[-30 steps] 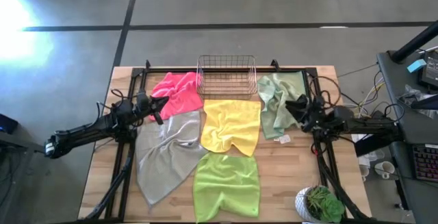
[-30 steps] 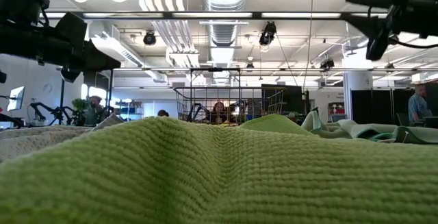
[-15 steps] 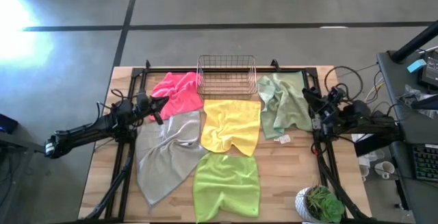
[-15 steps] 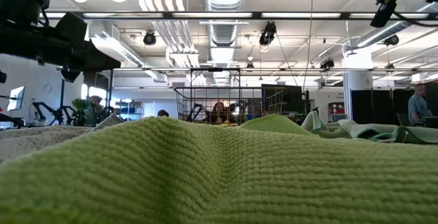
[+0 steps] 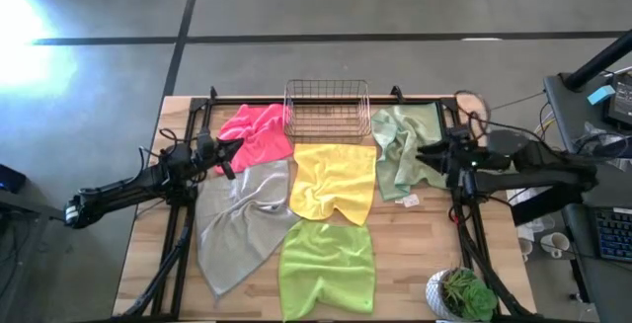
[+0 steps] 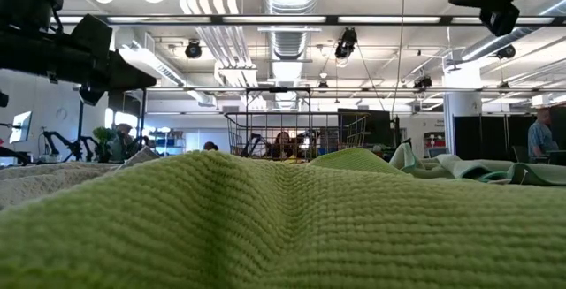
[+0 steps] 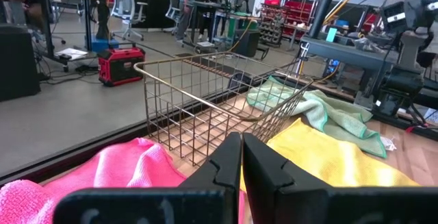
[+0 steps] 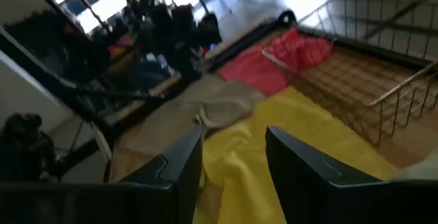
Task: Fold microfiber towels
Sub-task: Fold the yellow towel
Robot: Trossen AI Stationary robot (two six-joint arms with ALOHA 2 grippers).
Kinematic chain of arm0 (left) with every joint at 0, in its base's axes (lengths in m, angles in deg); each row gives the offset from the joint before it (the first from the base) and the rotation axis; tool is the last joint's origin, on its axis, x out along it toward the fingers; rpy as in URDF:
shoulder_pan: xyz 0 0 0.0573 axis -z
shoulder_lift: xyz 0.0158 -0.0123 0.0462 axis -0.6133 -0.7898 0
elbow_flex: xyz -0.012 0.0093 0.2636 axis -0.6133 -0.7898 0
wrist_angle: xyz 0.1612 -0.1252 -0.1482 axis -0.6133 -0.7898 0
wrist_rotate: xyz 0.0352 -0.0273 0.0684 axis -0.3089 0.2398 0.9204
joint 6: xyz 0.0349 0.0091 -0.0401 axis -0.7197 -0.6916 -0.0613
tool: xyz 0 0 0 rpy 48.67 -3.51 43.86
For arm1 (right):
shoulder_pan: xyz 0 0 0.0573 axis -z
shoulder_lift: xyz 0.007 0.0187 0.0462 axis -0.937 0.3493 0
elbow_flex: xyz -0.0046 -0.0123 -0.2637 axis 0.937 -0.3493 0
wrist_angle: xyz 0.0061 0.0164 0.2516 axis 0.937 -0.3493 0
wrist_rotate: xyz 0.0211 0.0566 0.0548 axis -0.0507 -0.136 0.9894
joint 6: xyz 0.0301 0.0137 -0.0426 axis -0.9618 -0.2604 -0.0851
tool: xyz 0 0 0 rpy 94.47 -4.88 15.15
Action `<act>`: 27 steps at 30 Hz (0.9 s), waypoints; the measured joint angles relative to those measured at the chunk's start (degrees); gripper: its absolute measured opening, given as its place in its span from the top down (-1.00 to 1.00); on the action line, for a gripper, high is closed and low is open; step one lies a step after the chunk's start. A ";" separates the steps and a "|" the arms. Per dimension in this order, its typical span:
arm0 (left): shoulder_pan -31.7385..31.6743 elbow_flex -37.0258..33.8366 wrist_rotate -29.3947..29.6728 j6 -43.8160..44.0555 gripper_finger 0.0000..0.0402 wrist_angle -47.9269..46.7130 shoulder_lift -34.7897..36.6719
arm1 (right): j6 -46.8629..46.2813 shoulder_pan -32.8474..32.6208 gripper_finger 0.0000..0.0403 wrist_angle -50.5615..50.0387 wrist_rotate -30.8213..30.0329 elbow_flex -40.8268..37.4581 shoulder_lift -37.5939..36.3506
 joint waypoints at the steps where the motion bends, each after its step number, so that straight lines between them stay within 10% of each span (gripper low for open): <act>1: 0.01 0.00 0.00 0.02 1.00 0.00 -0.01 | 0.00 0.00 0.25 -0.24 1.27 0.34 1.43; 13: 0.01 0.01 0.00 0.13 1.00 0.00 0.00 | -1.57 -2.00 0.25 -0.65 12.96 1.48 14.77; 27: 0.01 0.00 0.00 0.15 1.00 0.04 -0.02 | 3.09 -10.14 0.25 -10.08 9.26 15.03 26.64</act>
